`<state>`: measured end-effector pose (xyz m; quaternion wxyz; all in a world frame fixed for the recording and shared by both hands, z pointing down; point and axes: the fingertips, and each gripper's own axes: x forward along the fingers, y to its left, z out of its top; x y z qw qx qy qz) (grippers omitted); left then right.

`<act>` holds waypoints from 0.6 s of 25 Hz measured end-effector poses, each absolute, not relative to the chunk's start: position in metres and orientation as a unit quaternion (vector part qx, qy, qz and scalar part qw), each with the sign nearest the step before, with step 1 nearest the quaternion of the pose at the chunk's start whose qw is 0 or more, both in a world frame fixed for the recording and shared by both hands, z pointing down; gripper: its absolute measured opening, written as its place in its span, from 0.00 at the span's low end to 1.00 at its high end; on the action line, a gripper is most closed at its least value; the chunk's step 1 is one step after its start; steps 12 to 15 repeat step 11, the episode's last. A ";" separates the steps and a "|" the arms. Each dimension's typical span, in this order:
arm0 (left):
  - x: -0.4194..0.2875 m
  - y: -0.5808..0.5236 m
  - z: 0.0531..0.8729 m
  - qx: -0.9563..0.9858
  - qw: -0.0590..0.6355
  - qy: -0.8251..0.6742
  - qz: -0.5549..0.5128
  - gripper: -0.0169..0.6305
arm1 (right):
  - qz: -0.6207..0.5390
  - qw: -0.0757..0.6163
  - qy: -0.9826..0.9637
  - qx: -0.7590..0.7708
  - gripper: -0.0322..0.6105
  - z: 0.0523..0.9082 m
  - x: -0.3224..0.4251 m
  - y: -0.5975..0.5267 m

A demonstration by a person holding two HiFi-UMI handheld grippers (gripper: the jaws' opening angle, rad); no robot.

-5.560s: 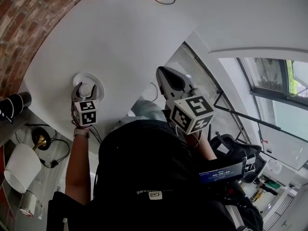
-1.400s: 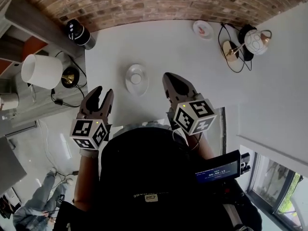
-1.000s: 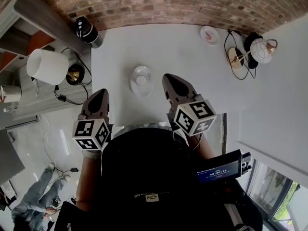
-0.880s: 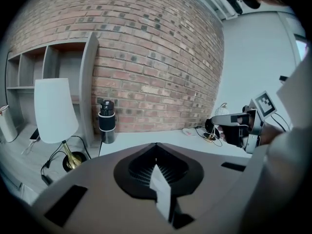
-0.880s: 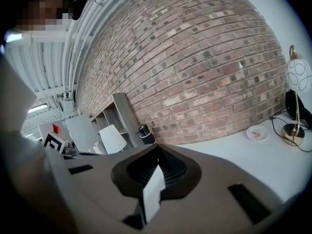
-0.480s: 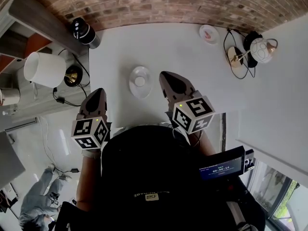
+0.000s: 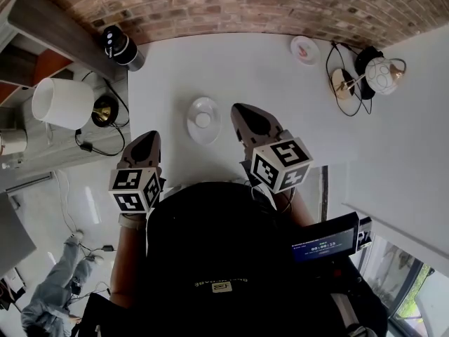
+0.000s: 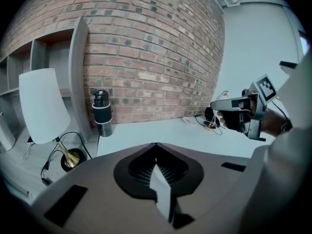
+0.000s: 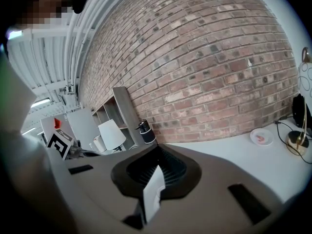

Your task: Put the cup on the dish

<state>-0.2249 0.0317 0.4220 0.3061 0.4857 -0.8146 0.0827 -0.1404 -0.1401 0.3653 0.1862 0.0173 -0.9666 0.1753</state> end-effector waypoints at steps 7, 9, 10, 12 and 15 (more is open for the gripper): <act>-0.231 0.026 0.426 0.486 0.309 -0.813 0.091 0.04 | 0.176 0.188 -0.966 0.024 0.05 0.367 -0.143 -0.147; -0.233 0.026 0.427 0.483 0.310 -0.814 0.092 0.04 | 0.178 0.189 -0.966 0.025 0.05 0.368 -0.143 -0.149; -0.234 0.026 0.428 0.482 0.311 -0.814 0.092 0.04 | 0.178 0.189 -0.965 0.026 0.05 0.369 -0.144 -0.150; -0.236 0.026 0.429 0.481 0.312 -0.814 0.093 0.04 | 0.179 0.190 -0.965 0.026 0.05 0.369 -0.144 -0.150; -0.236 0.026 0.429 0.481 0.312 -0.814 0.093 0.04 | 0.179 0.190 -0.965 0.026 0.05 0.369 -0.144 -0.150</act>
